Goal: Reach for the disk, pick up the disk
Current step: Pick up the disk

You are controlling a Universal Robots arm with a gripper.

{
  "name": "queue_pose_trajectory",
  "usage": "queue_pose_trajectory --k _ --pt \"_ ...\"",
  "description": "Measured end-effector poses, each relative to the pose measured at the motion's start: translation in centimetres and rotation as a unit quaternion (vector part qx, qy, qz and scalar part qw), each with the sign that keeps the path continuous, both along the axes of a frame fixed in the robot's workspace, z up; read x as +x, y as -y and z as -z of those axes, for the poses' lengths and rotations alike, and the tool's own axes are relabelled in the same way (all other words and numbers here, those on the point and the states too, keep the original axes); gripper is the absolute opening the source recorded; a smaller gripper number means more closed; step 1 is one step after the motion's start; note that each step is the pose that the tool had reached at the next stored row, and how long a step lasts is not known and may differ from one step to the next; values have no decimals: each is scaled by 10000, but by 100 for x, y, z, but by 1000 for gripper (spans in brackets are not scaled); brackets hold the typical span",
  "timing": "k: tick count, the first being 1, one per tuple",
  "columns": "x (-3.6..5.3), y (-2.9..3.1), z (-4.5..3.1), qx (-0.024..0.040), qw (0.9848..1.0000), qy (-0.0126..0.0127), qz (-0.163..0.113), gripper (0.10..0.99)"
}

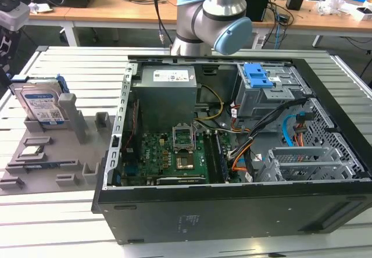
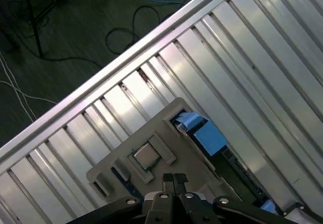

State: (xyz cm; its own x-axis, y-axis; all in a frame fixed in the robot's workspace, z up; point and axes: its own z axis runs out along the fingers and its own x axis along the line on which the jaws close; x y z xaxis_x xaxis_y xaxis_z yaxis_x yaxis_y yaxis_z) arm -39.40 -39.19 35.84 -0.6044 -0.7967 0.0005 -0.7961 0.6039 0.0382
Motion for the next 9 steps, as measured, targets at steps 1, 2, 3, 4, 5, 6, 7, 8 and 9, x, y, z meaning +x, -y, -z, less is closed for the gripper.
queue_pose_trajectory --k 1,2,3,4,5,6,7,8,9 --pt "0 0 0 0 10000 0 -71 106" --pt "0 0 0 0 9999 0 -117 106" --pt "0 0 0 0 9999 0 -165 106" --pt "0 0 0 0 9997 0 -235 106" --pt "0 0 0 0 9995 0 -302 106" --pt "0 0 0 0 9994 0 -348 106" --pt "0 0 0 0 9991 0 -426 106" --pt "0 0 0 0 9985 0 -546 106" --pt "0 0 0 0 9981 0 -620 106"
